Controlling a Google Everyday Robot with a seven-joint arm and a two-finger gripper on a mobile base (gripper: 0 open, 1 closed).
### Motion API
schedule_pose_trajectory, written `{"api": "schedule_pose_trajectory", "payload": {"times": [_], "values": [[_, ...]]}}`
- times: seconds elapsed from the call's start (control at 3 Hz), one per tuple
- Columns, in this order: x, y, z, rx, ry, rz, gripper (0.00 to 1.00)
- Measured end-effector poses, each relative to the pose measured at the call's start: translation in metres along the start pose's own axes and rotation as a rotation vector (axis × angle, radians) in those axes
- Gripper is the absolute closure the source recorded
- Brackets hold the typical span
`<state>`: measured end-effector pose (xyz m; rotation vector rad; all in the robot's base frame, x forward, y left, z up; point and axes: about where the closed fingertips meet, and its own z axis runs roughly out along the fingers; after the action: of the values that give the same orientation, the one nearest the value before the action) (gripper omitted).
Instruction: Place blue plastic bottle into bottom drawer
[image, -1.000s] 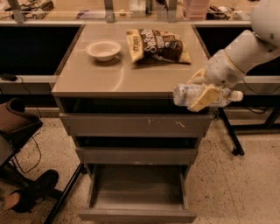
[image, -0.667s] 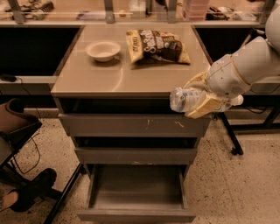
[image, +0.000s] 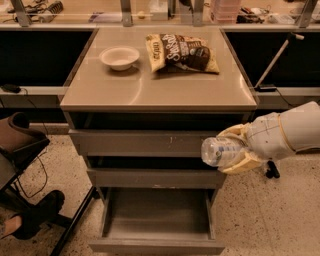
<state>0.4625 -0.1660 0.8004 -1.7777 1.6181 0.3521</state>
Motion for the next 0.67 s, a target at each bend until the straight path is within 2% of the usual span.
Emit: {"api": "schedule_pose_trajectory", "payload": {"times": [0.33, 0.67], "values": [[0.012, 0.017, 0.017, 0.033, 0.021, 0.014, 1.0], [0.043, 0.069, 0.074, 0.055, -0.023, 0.067, 1.0]]}}
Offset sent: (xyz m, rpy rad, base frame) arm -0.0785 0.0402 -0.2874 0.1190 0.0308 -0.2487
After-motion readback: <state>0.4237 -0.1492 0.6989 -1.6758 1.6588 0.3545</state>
